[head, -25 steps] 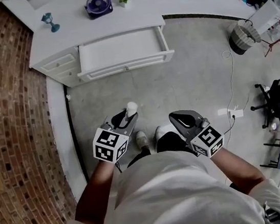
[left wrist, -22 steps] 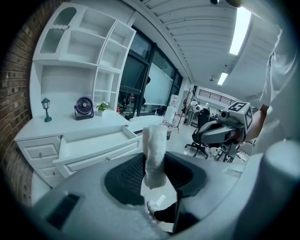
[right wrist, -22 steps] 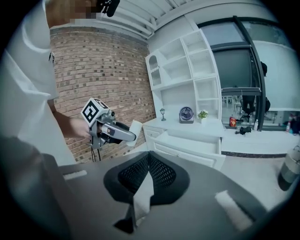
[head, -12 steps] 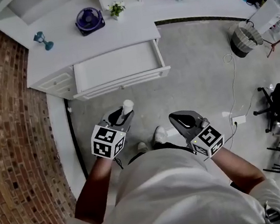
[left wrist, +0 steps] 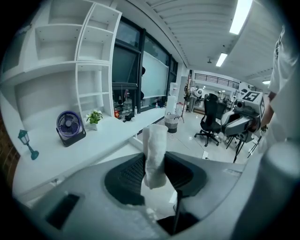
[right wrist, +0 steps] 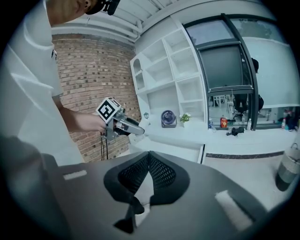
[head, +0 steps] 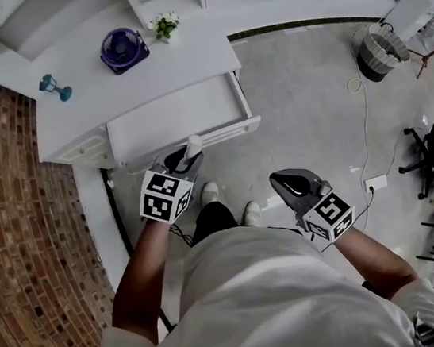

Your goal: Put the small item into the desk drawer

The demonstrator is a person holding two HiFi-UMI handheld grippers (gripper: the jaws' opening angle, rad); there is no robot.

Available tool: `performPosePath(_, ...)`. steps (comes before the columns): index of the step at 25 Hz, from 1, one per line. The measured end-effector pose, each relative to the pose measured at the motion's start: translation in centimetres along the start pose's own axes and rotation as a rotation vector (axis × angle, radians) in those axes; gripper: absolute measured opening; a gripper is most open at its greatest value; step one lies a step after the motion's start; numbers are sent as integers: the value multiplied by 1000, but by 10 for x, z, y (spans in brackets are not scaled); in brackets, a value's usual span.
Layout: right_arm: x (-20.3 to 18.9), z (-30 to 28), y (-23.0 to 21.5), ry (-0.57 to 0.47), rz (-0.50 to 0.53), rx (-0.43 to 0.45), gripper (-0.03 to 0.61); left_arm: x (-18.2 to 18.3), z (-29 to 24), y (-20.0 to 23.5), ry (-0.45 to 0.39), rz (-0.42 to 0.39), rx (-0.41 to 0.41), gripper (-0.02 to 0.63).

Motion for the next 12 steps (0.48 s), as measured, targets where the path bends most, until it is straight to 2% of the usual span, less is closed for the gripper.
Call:
performPosePath(3, 8, -13, -17, -3, -21, -52, 14, 6, -30, 33, 43, -31, -9, 129)
performPosePath(12, 42, -52, -42, -35, -108, -222, 14, -1, -122, 122, 187, -42, -70, 129)
Point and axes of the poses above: the fingertips, and each gripper's own axes: z backward along the fingers, y to its left, x out of its top, the point moved 9 cm from there along z, backward along the fingers, and after that the axes turned 1 degree about z, right-handed, at the moved point
